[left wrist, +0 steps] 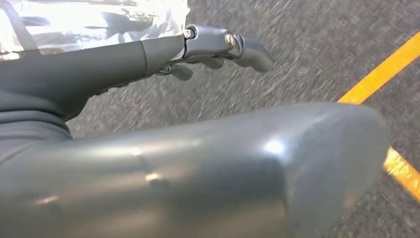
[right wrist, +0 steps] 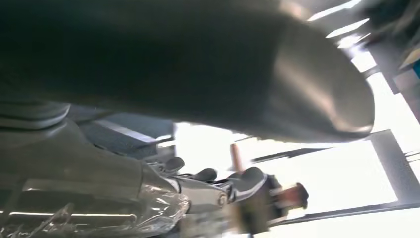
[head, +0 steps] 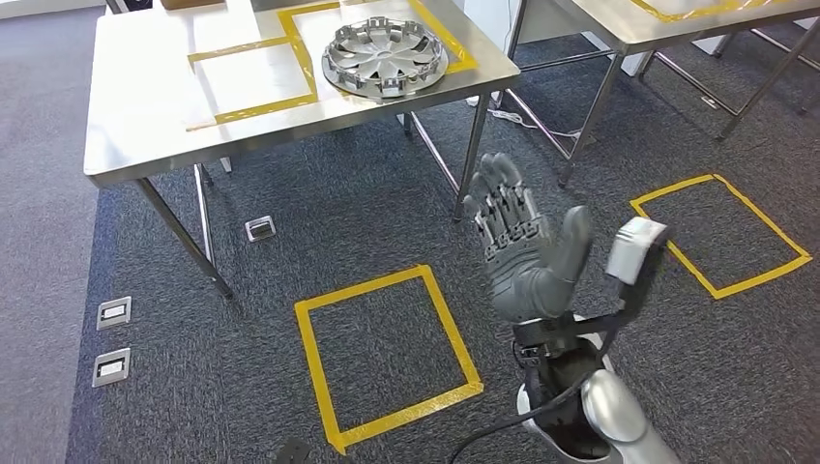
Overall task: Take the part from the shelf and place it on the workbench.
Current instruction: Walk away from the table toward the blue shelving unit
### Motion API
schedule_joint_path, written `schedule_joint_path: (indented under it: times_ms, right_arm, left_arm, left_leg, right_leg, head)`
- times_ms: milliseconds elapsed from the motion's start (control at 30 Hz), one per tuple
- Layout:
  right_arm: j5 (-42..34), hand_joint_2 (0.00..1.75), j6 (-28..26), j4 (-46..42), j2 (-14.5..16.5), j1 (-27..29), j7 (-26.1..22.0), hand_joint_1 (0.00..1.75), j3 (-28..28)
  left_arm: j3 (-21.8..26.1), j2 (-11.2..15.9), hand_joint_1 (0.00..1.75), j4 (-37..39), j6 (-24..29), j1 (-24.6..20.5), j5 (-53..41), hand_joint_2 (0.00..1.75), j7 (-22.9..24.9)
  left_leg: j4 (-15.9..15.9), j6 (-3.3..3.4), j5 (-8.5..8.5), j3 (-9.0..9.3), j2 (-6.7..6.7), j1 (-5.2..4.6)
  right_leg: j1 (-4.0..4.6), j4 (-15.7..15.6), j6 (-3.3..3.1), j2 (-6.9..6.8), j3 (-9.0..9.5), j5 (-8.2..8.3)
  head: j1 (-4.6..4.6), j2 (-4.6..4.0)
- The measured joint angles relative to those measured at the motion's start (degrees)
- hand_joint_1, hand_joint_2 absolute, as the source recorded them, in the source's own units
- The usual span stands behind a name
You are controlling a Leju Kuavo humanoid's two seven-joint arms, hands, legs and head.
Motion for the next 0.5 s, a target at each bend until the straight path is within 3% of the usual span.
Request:
schedule_joint_path:
  times_ms: [33, 100, 167, 200, 233, 267, 333, 400, 500]
  right_arm:
    - [-0.62, 0.00, 0.06, 3.03, 0.04, 0.83, 0.15, 0.00, -0.09]
    - [-1.15, 0.00, -0.33, 8.16, 0.19, 1.98, 0.92, 0.00, -0.22]
    - [-0.80, 0.00, -3.01, 12.71, 0.26, 2.39, 5.91, 0.00, -0.13]
    - [-0.84, 0.00, -4.52, 15.15, 0.27, 2.71, 9.35, 0.00, 0.02]
    - [-1.39, 0.00, -5.30, 17.77, 0.28, 3.04, 12.34, 0.00, 0.24]
    - [-2.52, 0.00, -5.02, 20.95, 0.37, 3.31, 14.57, 0.00, 0.63]
    - [-5.43, 0.00, -1.95, 29.55, 0.89, 3.63, 17.02, 0.00, 2.12]
    - [-7.29, 0.00, 2.07, 40.10, 1.88, 4.33, 18.43, 0.00, 4.53]
    - [-7.96, 0.00, 5.88, 54.76, 3.61, 6.31, 21.67, 0.00, 8.41]
  left_arm:
    - [0.00, -0.05, 0.00, 0.00, 0.26, 0.15, 0.45, 0.00, -0.02]
    - [-0.01, -0.16, 0.00, 0.02, 0.51, 0.57, 1.13, 0.00, 0.01]
    - [-0.01, -0.21, 0.00, 0.04, 0.60, 0.86, 1.81, 0.87, 0.46]
    - [-0.01, -0.22, 0.00, 0.05, 0.65, 0.93, 2.14, 1.31, 0.85]
    - [-0.01, -0.22, 0.00, 0.05, 0.73, 1.00, 2.40, 1.75, 1.23]
    - [-0.01, -0.22, 0.00, 0.06, 0.84, 1.09, 2.65, 1.75, 1.62]
    - [-0.03, -0.25, 0.00, 0.07, 1.09, 1.17, 3.17, 1.75, 2.49]
    - [-0.04, -0.29, 0.00, 0.06, 1.27, 1.02, 3.73, 1.75, 3.45]
    - [-0.10, -0.30, 0.00, 0.09, 1.35, 0.99, 4.36, 1.75, 4.63]
  left_leg:
    - [0.31, -0.33, -0.36, -0.44, -0.04, 0.09]
    - [3.48, -0.75, -3.77, -1.84, -0.13, 0.12]
    - [10.33, -0.88, -8.45, -3.89, -0.16, 0.08]
    - [13.47, -0.87, -9.64, -4.63, -0.16, 0.04]
    - [15.10, -0.78, -9.66, -4.60, -0.16, -0.02]
    - [14.66, -0.61, -8.72, -3.57, -0.16, -0.11]
    - [8.22, 0.11, -6.12, 1.15, -0.25, -0.48]
    - [1.95, 0.94, -5.25, 5.03, -0.39, -0.91]
    - [-0.27, 1.77, -5.38, 5.75, -0.56, -1.06]
  right_leg:
    - [-0.01, -0.22, -0.40, -0.13, -0.37, 0.28]
    - [-0.16, -0.41, -1.36, -0.37, -1.28, 1.16]
    - [0.06, -0.18, -1.85, -0.42, -2.26, 1.86]
    - [0.21, 0.02, -1.94, -0.46, -2.79, 2.15]
    - [0.34, 0.27, -2.00, -0.51, -3.34, 2.37]
    - [0.45, 0.55, -2.03, -0.54, -3.85, 2.53]
    - [0.55, 1.11, -2.01, -0.57, -4.54, 2.66]
    - [0.65, 1.56, -1.74, -0.77, -4.97, 2.71]
    - [0.74, 1.67, -0.90, -1.16, -5.38, 2.94]
  head:
    - [-0.02, 0.01]
    - [-0.24, 0.01]
    - [-0.62, 0.00]
    - [-0.78, 0.00]
    - [-0.86, 0.00]
    - [-0.90, 0.00]
    - [-0.98, 0.00]
    - [-1.07, 0.00]
    - [-1.13, 0.00]
